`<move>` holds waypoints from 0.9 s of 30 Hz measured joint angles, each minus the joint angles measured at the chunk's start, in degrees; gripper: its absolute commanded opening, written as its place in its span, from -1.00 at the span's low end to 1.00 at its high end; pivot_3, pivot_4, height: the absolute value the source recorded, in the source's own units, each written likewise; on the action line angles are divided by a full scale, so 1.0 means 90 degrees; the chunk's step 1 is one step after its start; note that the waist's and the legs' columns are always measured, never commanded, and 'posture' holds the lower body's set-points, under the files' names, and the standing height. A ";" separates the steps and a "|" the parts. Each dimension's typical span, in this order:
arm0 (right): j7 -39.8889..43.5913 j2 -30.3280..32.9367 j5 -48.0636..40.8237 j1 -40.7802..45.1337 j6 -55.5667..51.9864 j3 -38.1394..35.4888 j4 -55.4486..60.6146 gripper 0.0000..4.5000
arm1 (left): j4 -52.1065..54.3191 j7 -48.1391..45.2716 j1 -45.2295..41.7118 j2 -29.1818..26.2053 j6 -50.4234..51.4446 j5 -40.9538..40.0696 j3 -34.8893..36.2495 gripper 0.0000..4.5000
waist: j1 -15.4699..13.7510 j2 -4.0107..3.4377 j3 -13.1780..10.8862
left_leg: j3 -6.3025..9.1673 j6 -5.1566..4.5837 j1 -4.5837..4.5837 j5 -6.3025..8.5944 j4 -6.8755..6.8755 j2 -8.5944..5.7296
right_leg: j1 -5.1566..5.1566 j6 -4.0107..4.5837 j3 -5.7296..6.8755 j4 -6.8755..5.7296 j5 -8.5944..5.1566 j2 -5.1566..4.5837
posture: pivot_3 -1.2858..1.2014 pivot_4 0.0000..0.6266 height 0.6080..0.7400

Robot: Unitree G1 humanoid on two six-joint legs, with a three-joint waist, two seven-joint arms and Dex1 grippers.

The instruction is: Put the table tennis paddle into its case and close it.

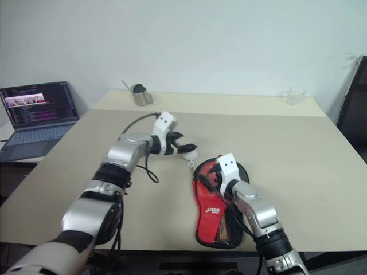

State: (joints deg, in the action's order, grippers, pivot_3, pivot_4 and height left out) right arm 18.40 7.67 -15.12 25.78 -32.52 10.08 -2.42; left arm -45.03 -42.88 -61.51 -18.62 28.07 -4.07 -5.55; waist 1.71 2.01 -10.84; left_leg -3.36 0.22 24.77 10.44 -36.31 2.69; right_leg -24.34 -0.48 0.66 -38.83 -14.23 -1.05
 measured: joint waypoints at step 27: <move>0.0156 -0.0108 0.0417 0.0086 -0.0223 -0.0011 -0.0186 1.00 | -0.2355 0.1882 -0.0549 0.0976 -0.0318 0.0125 0.0704 0.92 | -0.0002 0.0086 0.0068 | 0.0002 0.0001 -0.0045 -0.0001 -0.0001 0.0002 | 0.0035 0.0004 0.0004 -0.0009 0.0002 -0.0005 | 0.03 -0.52 1.00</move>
State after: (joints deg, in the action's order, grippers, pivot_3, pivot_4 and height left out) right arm 19.81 6.69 -11.37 26.55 -34.52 9.99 -4.09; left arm -66.23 -25.95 -66.45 -9.83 25.21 -2.95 0.79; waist 1.69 2.79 -10.23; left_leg -3.35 0.23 24.37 10.43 -36.32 2.71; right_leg -24.02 -0.45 0.69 -38.91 -14.21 -1.10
